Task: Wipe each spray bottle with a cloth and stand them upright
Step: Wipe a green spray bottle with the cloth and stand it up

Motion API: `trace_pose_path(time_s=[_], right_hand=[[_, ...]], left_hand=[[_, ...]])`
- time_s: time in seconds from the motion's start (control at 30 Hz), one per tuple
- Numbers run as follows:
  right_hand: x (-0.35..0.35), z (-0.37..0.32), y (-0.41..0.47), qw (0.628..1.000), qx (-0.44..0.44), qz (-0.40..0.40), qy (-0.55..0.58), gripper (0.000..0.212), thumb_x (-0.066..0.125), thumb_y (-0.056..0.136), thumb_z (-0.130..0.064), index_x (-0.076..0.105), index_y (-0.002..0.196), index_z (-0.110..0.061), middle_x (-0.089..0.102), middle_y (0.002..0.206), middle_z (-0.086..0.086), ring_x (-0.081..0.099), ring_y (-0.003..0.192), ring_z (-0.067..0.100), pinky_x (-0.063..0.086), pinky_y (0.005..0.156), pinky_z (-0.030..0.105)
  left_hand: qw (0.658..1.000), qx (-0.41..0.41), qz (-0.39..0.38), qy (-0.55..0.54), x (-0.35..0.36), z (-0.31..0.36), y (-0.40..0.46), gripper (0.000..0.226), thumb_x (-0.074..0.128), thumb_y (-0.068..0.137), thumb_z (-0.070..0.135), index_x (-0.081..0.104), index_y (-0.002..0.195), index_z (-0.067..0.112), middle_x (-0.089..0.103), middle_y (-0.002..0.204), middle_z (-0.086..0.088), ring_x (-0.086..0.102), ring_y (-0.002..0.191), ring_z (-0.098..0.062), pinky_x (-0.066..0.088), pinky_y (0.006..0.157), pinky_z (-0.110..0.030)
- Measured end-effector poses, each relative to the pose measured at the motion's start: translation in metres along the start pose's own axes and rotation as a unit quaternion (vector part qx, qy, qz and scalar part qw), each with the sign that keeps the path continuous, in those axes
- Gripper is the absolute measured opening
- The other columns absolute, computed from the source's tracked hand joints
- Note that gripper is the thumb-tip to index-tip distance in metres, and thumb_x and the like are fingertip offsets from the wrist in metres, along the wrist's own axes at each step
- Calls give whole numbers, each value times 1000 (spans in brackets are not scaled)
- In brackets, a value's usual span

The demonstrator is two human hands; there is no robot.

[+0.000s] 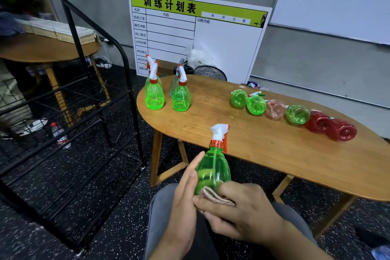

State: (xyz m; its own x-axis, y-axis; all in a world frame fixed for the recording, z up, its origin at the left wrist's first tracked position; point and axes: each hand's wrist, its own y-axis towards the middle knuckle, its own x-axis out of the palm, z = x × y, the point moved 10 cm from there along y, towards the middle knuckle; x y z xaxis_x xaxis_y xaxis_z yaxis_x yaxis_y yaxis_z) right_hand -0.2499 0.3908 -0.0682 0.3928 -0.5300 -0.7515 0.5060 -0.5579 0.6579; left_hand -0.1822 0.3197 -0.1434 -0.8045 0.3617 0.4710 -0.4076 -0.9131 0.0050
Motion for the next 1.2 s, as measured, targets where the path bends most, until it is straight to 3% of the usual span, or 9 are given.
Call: trace_pose_path(time_s=[0.1, 0.2, 0.3, 0.43, 0.67, 0.83, 0.97, 1.07, 1.2], right_hand=[[-7, 22, 11, 999, 44, 16, 9, 26, 62, 102, -35, 75, 124, -36, 61, 82, -2, 52, 63, 10, 46, 48, 25], [-17, 67, 19, 979, 185, 72, 45, 32, 48, 107, -44, 73, 125, -35, 55, 86, -9, 47, 63, 2, 40, 48, 17], [-14, 86, 16, 960, 252, 101, 70, 30, 55, 104, -41, 76, 123, -33, 49, 84, -11, 50, 61, 6, 41, 50, 20], [-11, 59, 14, 969, 211, 97, 80, 30, 58, 103, -35, 71, 129, -35, 45, 87, -12, 46, 63, 1, 40, 53, 15], [4, -1, -2, 1000, 7, 1, -4, 29, 71, 96, -32, 77, 124, -32, 56, 78, -2, 47, 63, 10, 40, 51, 21], [-11, 54, 16, 987, 149, 58, 31, 30, 49, 108, -44, 72, 127, -38, 57, 86, -6, 50, 64, 5, 46, 49, 20], [-9, 84, 13, 956, 256, 109, 90, 32, 52, 106, -45, 73, 127, -34, 49, 85, -9, 50, 65, 5, 42, 52, 23], [-10, 67, 13, 963, 235, 104, 87, 31, 56, 104, -39, 72, 129, -31, 48, 85, -7, 47, 65, 4, 43, 54, 21], [-3, 19, 8, 994, 94, 42, 48, 27, 62, 102, -32, 75, 125, -30, 51, 86, -4, 46, 67, 5, 42, 53, 18]], left_hand=[[1000, 5, 4, 26, 0, -4, 2, 42, 35, 110, 24, 59, 145, 26, 76, 129, -4, 71, 123, -21, 58, 94, -25], [999, 12, 17, 41, -1, -2, 2, 44, 42, 103, 31, 61, 143, 26, 73, 134, 4, 68, 127, -16, 57, 98, -28], [998, 18, 31, 46, -5, 0, 3, 45, 43, 102, 34, 64, 142, 29, 70, 139, 4, 64, 132, -17, 49, 110, -42], [998, 15, 44, 37, -10, -2, 5, 46, 42, 103, 34, 61, 144, 28, 70, 139, -2, 65, 132, -21, 48, 113, -46], [1000, 6, 28, 4, -9, -3, 5, 42, 34, 111, 26, 59, 144, 27, 75, 128, -10, 72, 119, -28, 60, 89, -28], [999, 17, 29, 33, -6, -2, 6, 44, 38, 107, 32, 60, 144, 27, 71, 138, 0, 66, 130, -20, 53, 110, -41], [998, 31, 38, 38, -8, 2, 6, 47, 41, 103, 33, 59, 145, 24, 69, 141, 3, 62, 135, -18, 48, 115, -42], [998, 25, 46, 34, -13, -2, 9, 41, 36, 111, 27, 59, 145, 25, 70, 139, 0, 64, 133, -20, 48, 114, -44], [998, 11, 50, 23, -17, -7, 10, 43, 29, 115, 22, 59, 145, 30, 73, 133, -4, 69, 125, -22, 55, 102, -37]])
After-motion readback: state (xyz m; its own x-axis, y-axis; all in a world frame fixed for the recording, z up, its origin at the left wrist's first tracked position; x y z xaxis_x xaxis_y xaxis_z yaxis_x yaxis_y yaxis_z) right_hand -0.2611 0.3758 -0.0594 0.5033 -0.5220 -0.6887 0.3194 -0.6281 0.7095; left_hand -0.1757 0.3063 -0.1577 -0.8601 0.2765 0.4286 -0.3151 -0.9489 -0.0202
